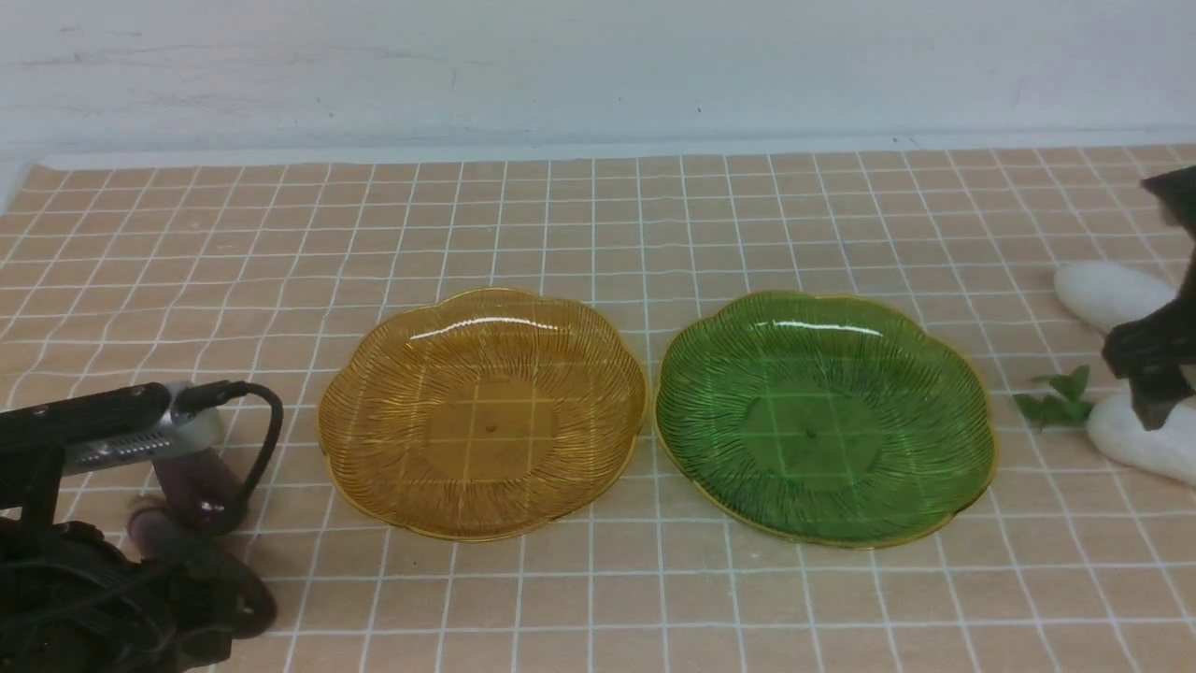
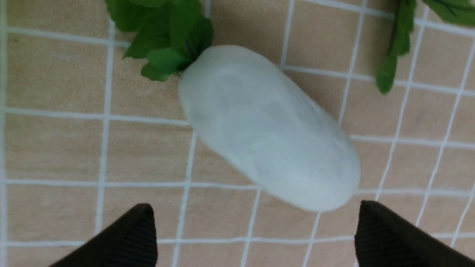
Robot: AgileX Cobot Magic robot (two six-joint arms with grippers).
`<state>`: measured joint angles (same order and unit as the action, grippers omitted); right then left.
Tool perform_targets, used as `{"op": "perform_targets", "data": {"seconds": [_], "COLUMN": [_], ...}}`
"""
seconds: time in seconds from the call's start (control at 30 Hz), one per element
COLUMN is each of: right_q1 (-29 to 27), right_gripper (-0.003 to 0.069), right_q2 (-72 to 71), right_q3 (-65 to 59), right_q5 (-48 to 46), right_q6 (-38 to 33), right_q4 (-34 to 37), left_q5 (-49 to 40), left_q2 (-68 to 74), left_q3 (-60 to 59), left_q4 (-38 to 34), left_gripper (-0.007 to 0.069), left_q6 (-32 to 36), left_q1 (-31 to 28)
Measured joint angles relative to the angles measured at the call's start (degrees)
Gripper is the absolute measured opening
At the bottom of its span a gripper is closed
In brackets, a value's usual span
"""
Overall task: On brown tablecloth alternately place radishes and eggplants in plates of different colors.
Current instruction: 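Place the white radish on the plate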
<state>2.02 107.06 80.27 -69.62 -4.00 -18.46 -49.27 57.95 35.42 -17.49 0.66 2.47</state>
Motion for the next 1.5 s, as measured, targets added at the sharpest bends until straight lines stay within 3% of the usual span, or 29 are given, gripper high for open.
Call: {"op": "perform_targets", "data": {"seconds": [0.23,0.47,0.63,0.77,0.9,1.03,1.17,1.3,1.43,1.5], "right_q1": [0.0,0.0,0.0,0.1,2.0,7.8,13.6,16.0,16.0,16.0], "right_gripper": [0.0613,0.0499,0.0496,0.0495,0.0495,0.0492,0.0492,0.0501,0.0643,0.0677], "right_q2": [7.0,11.5,9.9,0.1,-3.3,-0.3,3.0,4.5,4.5,4.5], "right_q3": [0.1,0.9,3.8,9.8,10.9,10.8,10.8,10.8,11.0,12.1], "right_q5": [2.1,3.5,0.7,0.1,-1.0,1.9,5.7,8.2,7.7,4.8], "right_q6": [-6.3,-7.2,-2.9,-2.1,-5.4,-9.2,-9.4,-8.0,-7.0,-6.4], "right_q4": [-8.8,-10.6,-7.8,5.7,31.1,40.0,39.5,35.7,31.1,28.2], "left_q5": [0.4,0.5,1.2,1.8,2.0,2.1,2.1,2.2,2.2,2.2], "left_q2": [0.0,0.0,0.0,0.0,0.0,0.0,0.0,0.0,0.0,0.0], "left_q3": [0.0,0.0,0.0,0.0,0.0,0.0,0.0,0.0,0.0,0.0], "left_q4": [-1.7,-1.7,-1.8,-1.9,-2.6,-3.1,-3.2,-3.2,-3.2,-3.2], "left_gripper": [0.0304,0.0304,0.0304,0.0304,0.0304,0.0304,0.0304,0.0304,0.0304,0.0304], "left_q6": [1.4,1.5,1.5,1.5,1.5,1.5,1.5,1.5,1.5,1.5], "left_q1": [0.0,0.0,0.0,0.0,0.0,0.0,0.0,0.0,0.0,0.0]}}
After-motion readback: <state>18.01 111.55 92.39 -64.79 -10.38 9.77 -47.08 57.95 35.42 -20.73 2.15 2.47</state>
